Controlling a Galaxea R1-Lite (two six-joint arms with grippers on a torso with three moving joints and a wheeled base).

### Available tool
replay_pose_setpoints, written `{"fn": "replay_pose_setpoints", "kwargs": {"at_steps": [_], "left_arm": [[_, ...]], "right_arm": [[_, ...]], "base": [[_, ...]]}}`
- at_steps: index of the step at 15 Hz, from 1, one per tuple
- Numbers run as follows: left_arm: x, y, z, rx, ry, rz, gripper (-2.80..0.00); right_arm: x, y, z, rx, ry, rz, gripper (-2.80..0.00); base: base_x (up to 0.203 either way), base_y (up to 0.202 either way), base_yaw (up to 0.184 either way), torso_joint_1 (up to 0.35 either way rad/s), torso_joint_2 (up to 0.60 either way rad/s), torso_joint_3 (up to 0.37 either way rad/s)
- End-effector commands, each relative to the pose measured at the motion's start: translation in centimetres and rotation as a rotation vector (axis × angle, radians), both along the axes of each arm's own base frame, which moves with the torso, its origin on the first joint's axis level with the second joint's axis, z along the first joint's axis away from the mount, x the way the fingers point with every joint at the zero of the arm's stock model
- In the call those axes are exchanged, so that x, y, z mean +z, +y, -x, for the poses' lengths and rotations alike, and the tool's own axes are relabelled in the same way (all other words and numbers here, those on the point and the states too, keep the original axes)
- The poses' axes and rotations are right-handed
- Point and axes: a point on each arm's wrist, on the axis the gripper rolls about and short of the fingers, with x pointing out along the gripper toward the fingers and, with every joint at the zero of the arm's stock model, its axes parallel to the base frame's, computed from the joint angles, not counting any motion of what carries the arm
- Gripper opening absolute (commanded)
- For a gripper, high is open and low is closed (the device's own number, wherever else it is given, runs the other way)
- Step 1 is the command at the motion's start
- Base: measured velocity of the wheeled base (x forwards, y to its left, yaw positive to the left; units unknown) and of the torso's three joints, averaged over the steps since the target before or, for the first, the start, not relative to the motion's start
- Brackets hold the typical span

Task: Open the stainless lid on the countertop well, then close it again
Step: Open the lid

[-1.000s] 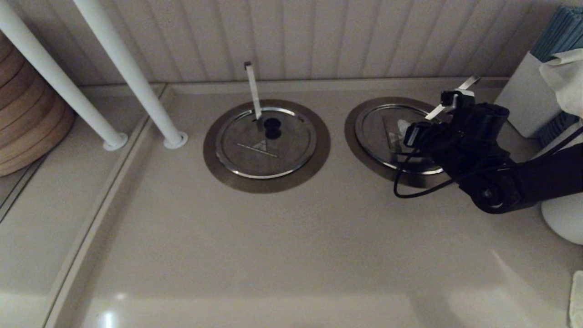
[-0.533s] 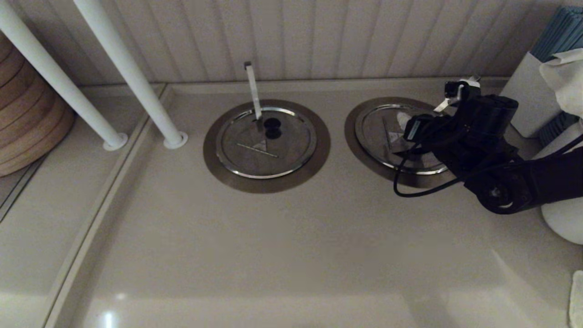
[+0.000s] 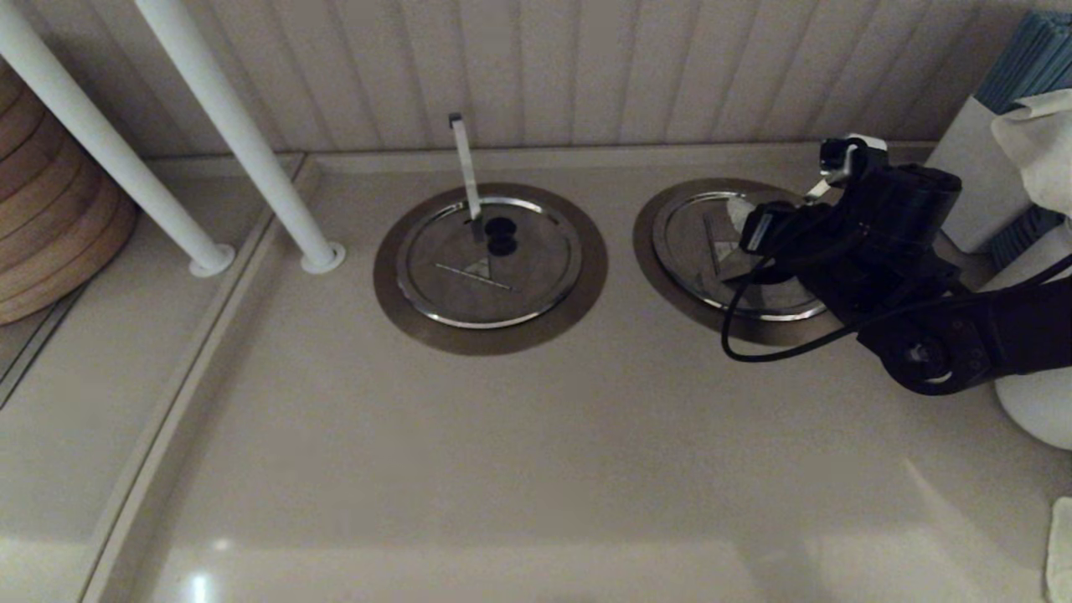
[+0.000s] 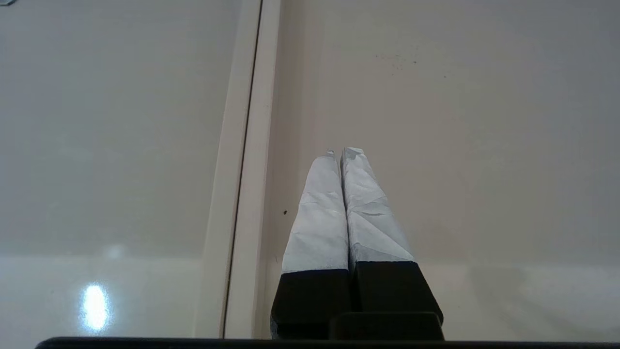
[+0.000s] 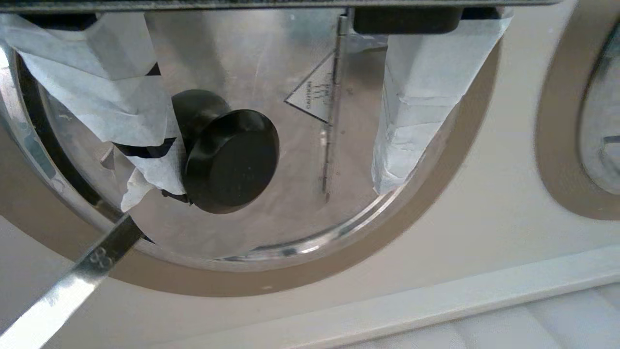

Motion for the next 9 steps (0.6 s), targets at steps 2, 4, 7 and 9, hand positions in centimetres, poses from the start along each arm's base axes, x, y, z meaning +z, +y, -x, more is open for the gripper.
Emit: {"fn": "replay_pose_setpoints", "kwargs": {"at_steps": [2, 4, 7, 9], "left_arm": [[0.0, 0.0, 0.0, -0.001, -0.001, 0.000, -2.80], [0.0, 0.0, 0.0, 0.001, -0.001, 0.000, -2.80], [0.0, 0.0, 0.0, 0.001, -0.001, 0.001, -2.80], [0.0, 0.0, 0.0, 0.000, -0.001, 0.002, -2.80]], "right_arm": [[0.1, 0.9, 0.3, 0.026, -0.007, -0.003, 0.00], [0.2, 1.5, 0.4, 0.040, -0.009, -0.003, 0.00], [0.2, 2.5, 0.7, 0.064, -0.007, -0.003, 0.00], [0.1, 3.0, 0.9, 0.065, -0.006, -0.005, 0.00]], "base": [[0.000, 0.000, 0.000, 0.000, 0.00, 0.000], [0.000, 0.000, 0.000, 0.000, 0.00, 0.000], [0.000, 0.000, 0.000, 0.000, 0.00, 0.000], [0.000, 0.000, 0.000, 0.000, 0.00, 0.000]]}}
